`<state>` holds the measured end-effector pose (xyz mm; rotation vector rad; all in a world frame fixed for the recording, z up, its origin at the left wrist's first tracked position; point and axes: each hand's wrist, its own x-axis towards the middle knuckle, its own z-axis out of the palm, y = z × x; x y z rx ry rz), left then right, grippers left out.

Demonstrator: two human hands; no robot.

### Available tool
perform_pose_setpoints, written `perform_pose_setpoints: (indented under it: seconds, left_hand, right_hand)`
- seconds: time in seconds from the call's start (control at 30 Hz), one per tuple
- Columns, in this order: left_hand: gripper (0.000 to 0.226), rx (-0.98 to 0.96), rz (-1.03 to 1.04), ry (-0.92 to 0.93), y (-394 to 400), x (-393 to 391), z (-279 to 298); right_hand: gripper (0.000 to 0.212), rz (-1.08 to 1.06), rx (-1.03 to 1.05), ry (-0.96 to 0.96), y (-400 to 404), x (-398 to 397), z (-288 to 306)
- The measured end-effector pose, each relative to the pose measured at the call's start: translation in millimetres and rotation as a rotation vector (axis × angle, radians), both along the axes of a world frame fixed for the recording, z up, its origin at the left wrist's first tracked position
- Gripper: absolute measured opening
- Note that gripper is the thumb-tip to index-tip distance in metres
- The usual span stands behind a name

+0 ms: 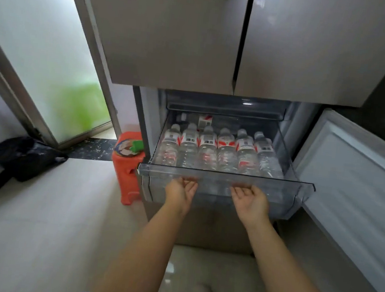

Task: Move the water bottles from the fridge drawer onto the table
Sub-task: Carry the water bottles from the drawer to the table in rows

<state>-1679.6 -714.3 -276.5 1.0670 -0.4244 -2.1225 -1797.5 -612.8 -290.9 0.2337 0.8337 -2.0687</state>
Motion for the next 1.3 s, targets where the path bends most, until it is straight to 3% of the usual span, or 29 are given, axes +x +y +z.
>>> perform_pose_setpoints:
  seconds: [0.2, 0.3, 0.4, 0.5, 0.6, 0.7, 0.8, 0.87, 0.93, 1.0, 1.17, 1.3]
  left_hand:
    - [0.029, 0.013, -0.111, 0.110, 15.6, 27.9, 6.5]
    - [0.030, -0.069, -0.248, 0.044, 12.6, 35.2, -1.2]
    - [0.029, -0.226, -0.480, -0.255, 2.4, 51.3, -2.3]
    - [0.031, -0.428, -0.730, -0.648, -21.0, 70.0, 14.2]
    - [0.030, -0.607, -0.888, -0.903, -43.7, 78.2, 36.8]
    - [0.028, -0.790, -0.886, -1.118, -67.0, 72.0, 57.5]
    - [0.023, -1.117, -0.834, -1.417, -92.0, 55.1, 65.6]
    - [0.023, -1.193, -0.801, -1.517, -106.8, 43.7, 62.6]
    - [0.026, -1.274, -0.830, -1.588, -122.2, 34.7, 54.8]
    - [0.031, -1.367, -0.887, -1.652, -137.9, 30.1, 44.3]
    - [0.041, -1.655, -0.991, -1.727, -159.4, 39.5, 16.2]
    - [0.041, -1.735, -0.977, -1.686, -171.8, 40.1, 11.0]
  right_hand:
    - [0.029, 0.007, 0.089, 0.049, 21.8, 19.4, 12.9]
    - [0.028, 0.007, 0.117, 0.049, 19.6, 23.7, 13.3]
    - [0.023, 0.071, 0.316, 0.134, 13.1, 27.9, 18.9]
    - [0.023, 0.428, 0.607, 0.341, 3.9, 32.8, 34.2]
    - [0.026, 0.669, 0.653, 0.572, -14.9, 33.0, 54.9]
    - [0.025, 0.647, 0.711, 0.786, -55.6, 26.0, 74.5]
    - [0.023, 0.694, 0.836, 1.160, -108.3, 14.2, 80.0]
    - [0.022, 0.725, 0.889, 1.396, -143.2, 4.8, 74.3]
    - [0.022, 0.718, 0.918, 1.508, -175.3, -5.7, 66.9]
    - [0.018, 0.730, 0.933, 1.526, -206.6, -17.3, 58.6]
    - [0.043, 0.907, 1.213, 1.574, -256.3, -35.5, 26.1]
    - [0.037, 0.829, 1.163, 1.392, -272.2, -42.7, 14.3]
